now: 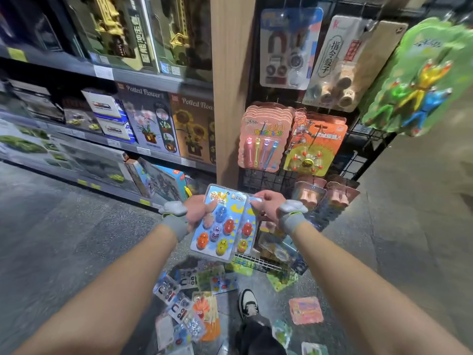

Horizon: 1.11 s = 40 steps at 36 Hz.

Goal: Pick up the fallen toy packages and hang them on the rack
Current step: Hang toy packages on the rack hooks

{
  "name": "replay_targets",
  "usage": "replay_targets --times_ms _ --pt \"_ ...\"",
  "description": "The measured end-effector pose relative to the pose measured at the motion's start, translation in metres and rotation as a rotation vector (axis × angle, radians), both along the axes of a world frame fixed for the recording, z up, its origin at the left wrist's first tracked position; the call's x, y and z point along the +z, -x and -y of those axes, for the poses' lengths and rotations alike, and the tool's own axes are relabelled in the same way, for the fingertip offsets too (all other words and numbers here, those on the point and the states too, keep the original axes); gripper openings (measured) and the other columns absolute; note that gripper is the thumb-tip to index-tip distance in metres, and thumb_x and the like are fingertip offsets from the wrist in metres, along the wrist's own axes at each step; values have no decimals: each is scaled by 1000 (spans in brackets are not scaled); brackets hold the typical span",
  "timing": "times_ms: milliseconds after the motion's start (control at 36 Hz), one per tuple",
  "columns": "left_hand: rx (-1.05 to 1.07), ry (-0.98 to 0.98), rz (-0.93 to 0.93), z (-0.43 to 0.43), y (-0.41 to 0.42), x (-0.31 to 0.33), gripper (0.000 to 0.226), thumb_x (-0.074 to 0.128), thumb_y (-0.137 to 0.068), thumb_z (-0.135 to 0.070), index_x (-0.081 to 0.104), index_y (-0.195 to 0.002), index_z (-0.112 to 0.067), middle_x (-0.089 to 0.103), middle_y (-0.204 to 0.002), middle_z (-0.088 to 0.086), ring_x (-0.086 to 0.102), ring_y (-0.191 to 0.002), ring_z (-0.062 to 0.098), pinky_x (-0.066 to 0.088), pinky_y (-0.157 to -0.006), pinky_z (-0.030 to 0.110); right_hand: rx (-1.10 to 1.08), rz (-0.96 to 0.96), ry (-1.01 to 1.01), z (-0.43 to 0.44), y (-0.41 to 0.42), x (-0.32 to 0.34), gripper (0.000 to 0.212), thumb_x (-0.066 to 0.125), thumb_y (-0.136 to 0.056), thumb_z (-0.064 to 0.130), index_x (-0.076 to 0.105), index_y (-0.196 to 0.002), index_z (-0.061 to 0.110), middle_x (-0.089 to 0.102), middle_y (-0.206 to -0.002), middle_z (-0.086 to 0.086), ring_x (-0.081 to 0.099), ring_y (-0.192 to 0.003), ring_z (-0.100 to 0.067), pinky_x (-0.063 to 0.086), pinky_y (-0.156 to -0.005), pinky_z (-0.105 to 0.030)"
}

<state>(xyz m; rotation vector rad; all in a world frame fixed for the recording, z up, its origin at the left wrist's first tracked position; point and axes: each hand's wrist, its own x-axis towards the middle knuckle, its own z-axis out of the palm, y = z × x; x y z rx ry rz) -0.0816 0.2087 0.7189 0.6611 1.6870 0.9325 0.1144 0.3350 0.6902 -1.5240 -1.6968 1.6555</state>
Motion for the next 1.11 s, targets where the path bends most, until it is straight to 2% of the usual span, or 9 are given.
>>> replay_targets --times_ms 56,306,389,500,583,611,750,944,1111 --pt "-18 0 -29 4 0 3 25 58 -99 -24 68 -112 -5 73 -106 12 72 -86 26 59 -71 34 -11 14 -4 3 -2 1 2 68 -86 17 69 -87 19 73 -89 -9 69 -94 -34 58 -79 -54" --pt "4 -32 -85 9 15 13 29 58 -97 -32 69 -111 -10 72 -111 14 69 -96 32 54 -91 54 -18 25 -143 8 3 28 8 62 -90 13 66 -88 20 69 -90 -7 65 -86 -28 58 -82 -48" --pt "11 -34 -103 9 26 22 27 58 -95 -37 70 -103 -15 74 -103 15 70 -95 38 53 -88 60 -32 44 -193 2 3 44 13 62 -91 13 63 -84 24 66 -93 -11 62 -86 -29 56 -84 -51" --pt "34 -70 -143 14 24 43 19 57 -98 -29 70 -98 -16 74 -104 9 71 -95 32 55 -89 51 -37 82 -224 -7 0 53 5 63 -91 18 64 -89 22 66 -104 -19 59 -82 -27 56 -77 -46" --pt "24 -86 -238 20 19 55 19 52 -102 -22 66 -101 -9 70 -102 5 66 -82 17 54 -70 16 -49 76 -247 -6 1 58 4 63 -91 12 65 -94 14 65 -100 -18 52 -70 -22 46 -55 -31" --pt "16 -91 -291 21 19 58 20 51 -102 -21 66 -105 -8 68 -103 5 63 -82 16 52 -66 15 -56 71 -243 -4 1 60 5 63 -91 10 65 -95 13 65 -100 -19 51 -70 -22 41 -52 -27" --pt "12 -73 -382 23 26 45 33 54 -100 -25 65 -117 1 67 -118 19 63 -106 33 49 -97 50 -55 74 -208 -3 0 49 13 64 -89 8 62 -82 19 68 -102 -18 61 -79 -25 54 -60 -32" --pt "103 -10 -287 17 22 28 28 57 -99 -23 67 -111 0 70 -110 17 66 -98 30 53 -91 45 -82 82 -137 -5 -8 21 3 67 -89 12 66 -87 15 70 -99 -15 62 -78 -26 58 -71 -46" --pt "52 52 -301 -3 49 -18 30 58 -96 -31 64 -106 -4 70 -107 15 67 -97 32 53 -92 54 -109 100 -166 -19 -3 19 13 63 -92 12 63 -83 21 67 -98 -9 60 -81 -23 52 -66 -33"
